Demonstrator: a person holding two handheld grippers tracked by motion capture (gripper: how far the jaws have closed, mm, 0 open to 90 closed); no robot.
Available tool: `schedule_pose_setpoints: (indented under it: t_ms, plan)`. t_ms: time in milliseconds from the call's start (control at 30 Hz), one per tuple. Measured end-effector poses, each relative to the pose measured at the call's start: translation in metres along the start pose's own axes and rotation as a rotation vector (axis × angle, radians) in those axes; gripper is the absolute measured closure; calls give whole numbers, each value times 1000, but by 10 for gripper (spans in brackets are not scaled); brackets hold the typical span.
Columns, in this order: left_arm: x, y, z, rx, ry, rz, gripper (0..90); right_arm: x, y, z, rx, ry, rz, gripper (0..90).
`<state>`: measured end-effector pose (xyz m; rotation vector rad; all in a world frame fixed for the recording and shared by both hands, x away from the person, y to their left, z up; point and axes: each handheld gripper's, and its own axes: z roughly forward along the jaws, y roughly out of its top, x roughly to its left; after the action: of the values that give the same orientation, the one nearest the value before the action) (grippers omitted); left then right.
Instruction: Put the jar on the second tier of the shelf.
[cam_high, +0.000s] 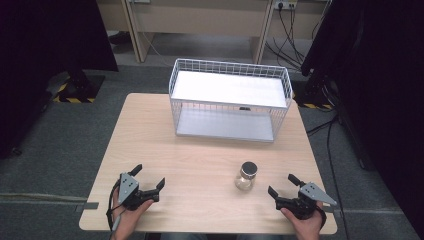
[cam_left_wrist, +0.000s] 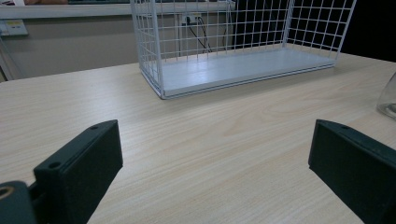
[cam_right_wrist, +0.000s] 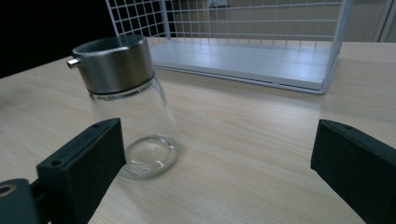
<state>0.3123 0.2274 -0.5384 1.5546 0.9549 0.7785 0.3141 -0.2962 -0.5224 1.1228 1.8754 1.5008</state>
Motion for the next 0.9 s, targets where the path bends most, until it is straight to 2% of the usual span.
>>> schedule_pose_setpoints:
  t_ms: [67, 133, 200, 267, 300, 600, 900]
  plan:
    - [0, 0, 0, 0, 1, 0, 28, 2, 1, 2, -1, 12, -3, 33]
    - [0, 0, -1, -5, 2, 3, 30, 8, 5, 8, 7, 58, -13, 34]
    - [-1, 0, -1, -4, 2, 7, 30, 13, 7, 13, 22, 77, -38, 36]
    - [-1, 0, 0, -1, 3, 10, 30, 16, 9, 16, 23, 88, -44, 37]
    - [-1, 0, 0, 4, 5, 10, 30, 20, 12, 19, 25, 108, -45, 39]
    - [0, 0, 0, 3, 4, -5, 30, 32, 28, 36, 0, 150, -83, 64]
    - [0, 0, 0, 3, 3, -6, 30, 38, 24, 51, 16, 156, -107, 107]
